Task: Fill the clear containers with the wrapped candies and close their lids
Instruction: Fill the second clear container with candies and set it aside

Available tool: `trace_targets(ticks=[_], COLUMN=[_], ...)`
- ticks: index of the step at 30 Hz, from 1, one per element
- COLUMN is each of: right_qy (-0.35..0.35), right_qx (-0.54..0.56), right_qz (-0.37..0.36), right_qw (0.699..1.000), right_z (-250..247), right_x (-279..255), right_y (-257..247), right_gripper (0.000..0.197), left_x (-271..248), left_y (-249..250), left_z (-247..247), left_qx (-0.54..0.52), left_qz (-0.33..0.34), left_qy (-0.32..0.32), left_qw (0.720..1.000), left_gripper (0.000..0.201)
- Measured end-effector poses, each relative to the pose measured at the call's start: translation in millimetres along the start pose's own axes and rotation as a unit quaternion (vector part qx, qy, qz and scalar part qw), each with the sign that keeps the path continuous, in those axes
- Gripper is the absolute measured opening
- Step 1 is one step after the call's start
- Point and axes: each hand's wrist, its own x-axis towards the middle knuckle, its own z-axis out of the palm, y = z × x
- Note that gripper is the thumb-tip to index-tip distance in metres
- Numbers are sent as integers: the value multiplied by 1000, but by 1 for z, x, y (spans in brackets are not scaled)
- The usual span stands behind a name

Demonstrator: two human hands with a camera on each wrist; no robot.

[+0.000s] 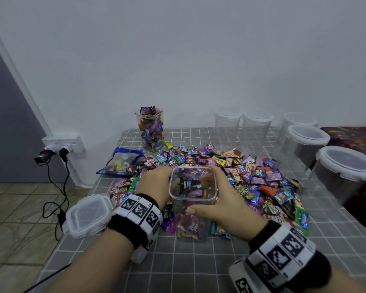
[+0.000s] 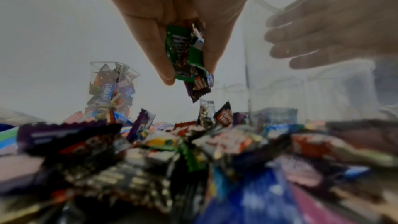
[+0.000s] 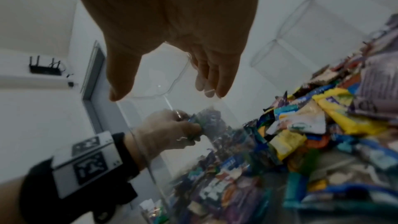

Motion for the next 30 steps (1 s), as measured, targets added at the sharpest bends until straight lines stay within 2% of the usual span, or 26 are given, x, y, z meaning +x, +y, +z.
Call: trace_targets(ticks=[6, 11, 15, 18, 22, 26, 30], right_qy=[6, 6, 15, 14, 14, 22, 25], right_qx=[22, 33, 22, 30, 29, 19, 20], right_qz=[-8, -10, -12, -16, -17, -11, -20], right_qw=[1000, 999, 1000, 999, 999, 1000, 999], right_z=[0, 0, 1, 1, 0, 1, 1], right_x=[-2, -1, -1, -1, -1, 1, 2], right_y=[3, 7, 8, 9, 12, 17, 18], right_gripper=[65, 62, 62, 61, 62, 68, 68], left_x=[-15, -14, -23, -34, -38, -39, -39], left_y=[5, 8, 23, 34, 41, 46, 47], left_z=[-17, -47, -71, -78, -80, -80, -80], left_qx=[-134, -191, -262, -264, -169, -106, -92], left_qz=[-19, -39, -7, 43, 91, 117, 111], left_qy=[54, 120, 166, 137, 74, 38, 26], left_qw=[989, 974, 950, 954, 979, 987, 989], left_gripper=[26, 30, 26, 23, 28, 28, 34])
